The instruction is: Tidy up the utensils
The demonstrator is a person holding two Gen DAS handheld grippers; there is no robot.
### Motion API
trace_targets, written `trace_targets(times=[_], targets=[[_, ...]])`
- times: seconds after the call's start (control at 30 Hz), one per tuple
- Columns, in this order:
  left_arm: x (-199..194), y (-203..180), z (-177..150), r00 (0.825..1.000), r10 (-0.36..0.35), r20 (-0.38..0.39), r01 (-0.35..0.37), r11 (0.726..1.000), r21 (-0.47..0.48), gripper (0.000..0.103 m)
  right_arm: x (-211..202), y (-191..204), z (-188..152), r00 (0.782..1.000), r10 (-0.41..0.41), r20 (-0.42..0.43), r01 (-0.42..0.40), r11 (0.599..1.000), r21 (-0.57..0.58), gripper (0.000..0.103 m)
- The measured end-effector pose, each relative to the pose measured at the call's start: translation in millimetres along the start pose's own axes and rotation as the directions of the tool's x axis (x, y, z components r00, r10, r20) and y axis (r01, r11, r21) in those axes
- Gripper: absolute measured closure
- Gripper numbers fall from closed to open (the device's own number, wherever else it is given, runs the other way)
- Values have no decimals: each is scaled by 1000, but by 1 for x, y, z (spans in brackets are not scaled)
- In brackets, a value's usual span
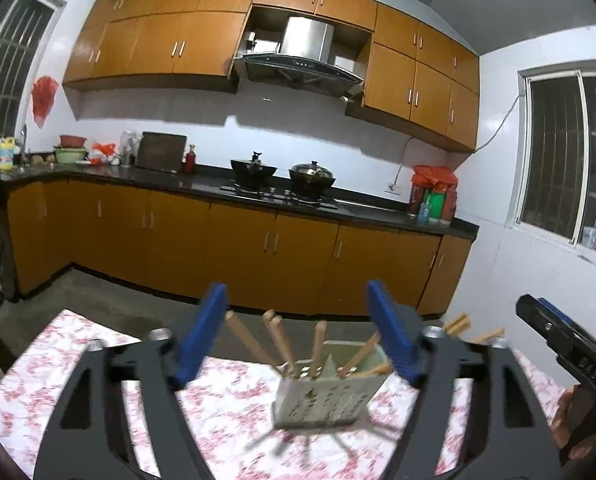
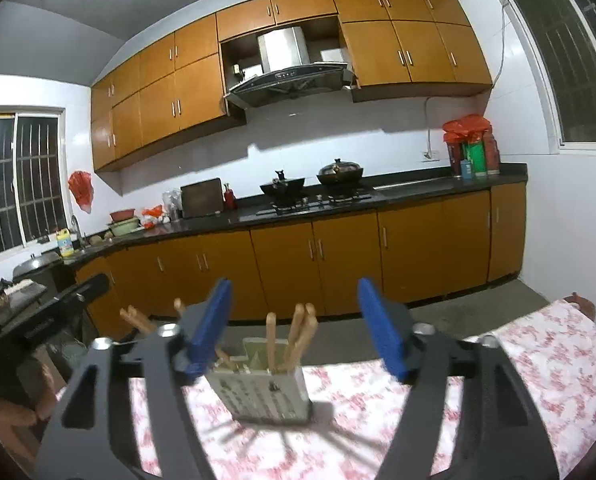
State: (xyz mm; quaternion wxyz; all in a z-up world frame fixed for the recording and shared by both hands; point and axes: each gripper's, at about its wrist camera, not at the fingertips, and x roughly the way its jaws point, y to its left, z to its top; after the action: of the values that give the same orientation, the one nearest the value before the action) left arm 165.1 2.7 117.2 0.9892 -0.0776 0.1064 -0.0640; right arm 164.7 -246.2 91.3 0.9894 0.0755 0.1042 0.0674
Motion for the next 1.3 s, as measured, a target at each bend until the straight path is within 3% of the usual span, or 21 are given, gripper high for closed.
trace_targets(times=[0.07, 0.2, 0.57, 0.9, 1.3], targets=[[-11, 1, -7, 1000, 16, 5, -16, 999, 29, 8, -8, 1, -9, 1000, -11, -10, 11, 1000, -11, 9], [-32, 2, -25, 998, 63, 7, -63, 993, 99, 2, -22, 11, -34, 998, -55, -35, 52, 996, -73, 4], [-71, 12, -85, 986, 164, -43, -154, 973, 173, 2, -62, 38, -83, 984, -179, -13, 173, 966, -192, 4], [-83, 14, -117, 978, 173, -118, -152, 974, 169, 2, -73, 37, -119, 973, -196, -122, 177, 973, -150, 4], [-97, 12, -133, 981, 156, -113, -137, 977, 165, 2, -85, 36, -132, 977, -168, -131, 151, 980, -129, 4]])
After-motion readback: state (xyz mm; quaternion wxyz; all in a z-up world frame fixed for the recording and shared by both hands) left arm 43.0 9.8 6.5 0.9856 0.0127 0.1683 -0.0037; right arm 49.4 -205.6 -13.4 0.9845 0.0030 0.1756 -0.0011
